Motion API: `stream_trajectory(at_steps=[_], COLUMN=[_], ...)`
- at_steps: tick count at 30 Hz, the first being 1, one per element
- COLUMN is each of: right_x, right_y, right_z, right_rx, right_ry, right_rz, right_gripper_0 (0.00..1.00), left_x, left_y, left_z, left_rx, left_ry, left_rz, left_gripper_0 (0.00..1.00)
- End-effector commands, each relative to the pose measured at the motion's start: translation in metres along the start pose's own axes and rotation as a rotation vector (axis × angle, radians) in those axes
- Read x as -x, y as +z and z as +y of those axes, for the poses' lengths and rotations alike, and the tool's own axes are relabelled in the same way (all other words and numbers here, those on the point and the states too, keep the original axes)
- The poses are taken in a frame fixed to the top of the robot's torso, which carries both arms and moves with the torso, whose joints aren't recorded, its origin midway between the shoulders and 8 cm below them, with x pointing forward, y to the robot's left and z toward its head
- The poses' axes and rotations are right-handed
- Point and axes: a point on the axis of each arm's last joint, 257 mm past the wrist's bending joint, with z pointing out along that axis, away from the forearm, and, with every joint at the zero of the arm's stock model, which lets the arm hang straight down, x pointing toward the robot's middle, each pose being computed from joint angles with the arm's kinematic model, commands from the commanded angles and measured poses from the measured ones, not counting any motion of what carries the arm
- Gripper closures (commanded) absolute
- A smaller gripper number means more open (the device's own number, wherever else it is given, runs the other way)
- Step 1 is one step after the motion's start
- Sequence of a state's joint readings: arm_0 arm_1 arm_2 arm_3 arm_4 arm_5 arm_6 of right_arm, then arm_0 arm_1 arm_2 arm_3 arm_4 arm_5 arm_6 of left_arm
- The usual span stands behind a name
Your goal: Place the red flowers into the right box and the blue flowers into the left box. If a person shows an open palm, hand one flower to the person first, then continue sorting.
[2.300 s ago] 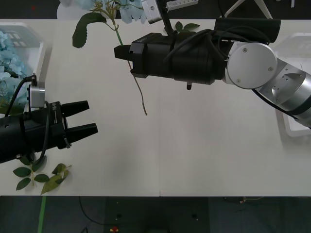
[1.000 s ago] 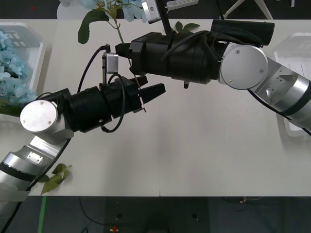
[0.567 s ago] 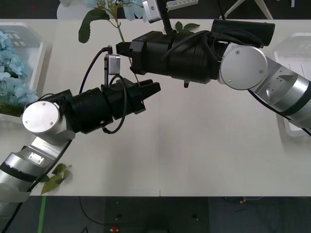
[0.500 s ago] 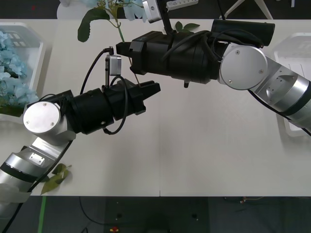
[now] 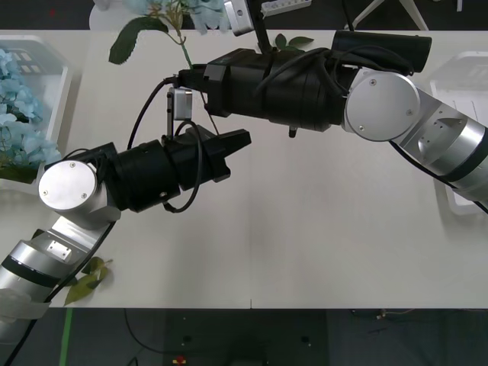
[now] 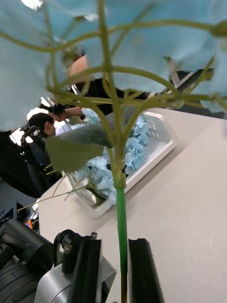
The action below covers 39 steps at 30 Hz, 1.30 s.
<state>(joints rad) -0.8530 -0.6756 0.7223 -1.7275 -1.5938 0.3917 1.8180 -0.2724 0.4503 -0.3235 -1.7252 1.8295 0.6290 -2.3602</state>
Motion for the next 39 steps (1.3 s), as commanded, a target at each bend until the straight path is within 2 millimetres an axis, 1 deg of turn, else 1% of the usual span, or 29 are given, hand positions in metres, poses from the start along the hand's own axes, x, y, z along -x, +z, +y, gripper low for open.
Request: stream_trajectory(at_steps=[1,3,7,14,18,20,23,26,27,29,32,35,36,37,38,39], right_x=[0.009,0.008,0.009,0.010,0.013,0.015,0.009,0.000,-0.003,-0.006,-0.012,-0.013,-0.013,-0.013,-0.015,-0.018], right_y=[0.005,0.005,0.002,-0.009,-0.023,-0.034,-0.050,-0.064,-0.072,-0.080,-0.094,-0.107,-0.113,-0.116,-0.124,-0.127], right_z=[0.019,0.018,0.015,0.008,0.005,0.003,0.001,-0.001,-0.004,-0.006,-0.012,-0.023,-0.031,-0.033,-0.040,-0.043], right_rx=[0.034,0.032,0.025,0.008,-0.002,-0.007,-0.009,-0.018,-0.028,-0.033,-0.051,-0.079,-0.097,-0.102,-0.121,-0.125], right_ry=[-0.038,-0.042,-0.056,-0.096,-0.120,-0.128,-0.138,-0.176,-0.195,-0.217,-0.251,-0.263,-0.275,-0.281,-0.291,-0.296], right_rz=[-0.026,-0.025,-0.025,-0.013,0.000,0.011,0.061,0.117,0.143,0.168,0.215,0.244,0.252,0.258,0.273,0.288], right_gripper_0=[0.07,0.05,0.03,0.03,0.03,0.03,0.03,0.03,0.03,0.03,0.03,0.03,0.03,0.03,0.03,0.03], left_x=[0.014,0.014,0.014,0.014,0.014,0.014,0.018,0.030,0.039,0.047,0.063,0.086,0.097,0.102,0.113,0.118], left_y=[0.016,0.016,0.016,0.016,0.015,0.014,0.007,-0.010,-0.023,-0.035,-0.068,-0.100,-0.113,-0.119,-0.136,-0.143], left_z=[-0.021,-0.021,-0.021,-0.022,-0.021,-0.020,-0.015,-0.004,0.003,0.011,0.033,0.058,0.069,0.075,0.092,0.099], left_rx=[-0.052,-0.052,-0.052,-0.053,-0.052,-0.050,-0.045,-0.032,-0.022,-0.006,0.046,0.123,0.159,0.176,0.228,0.248], left_ry=[-0.046,-0.044,-0.041,-0.038,-0.032,-0.029,-0.037,-0.049,-0.046,-0.037,-0.003,0.063,0.088,0.097,0.118,0.125], left_rz=[-0.018,-0.018,-0.018,-0.019,-0.018,-0.016,-0.018,-0.019,-0.016,-0.009,0.026,0.055,0.063,0.066,0.074,0.077], left_gripper_0=[1.00,1.00,1.00,1.00,1.00,1.00,1.00,1.00,1.00,1.00,1.00,1.00,1.00,1.00,1.00,1.00])
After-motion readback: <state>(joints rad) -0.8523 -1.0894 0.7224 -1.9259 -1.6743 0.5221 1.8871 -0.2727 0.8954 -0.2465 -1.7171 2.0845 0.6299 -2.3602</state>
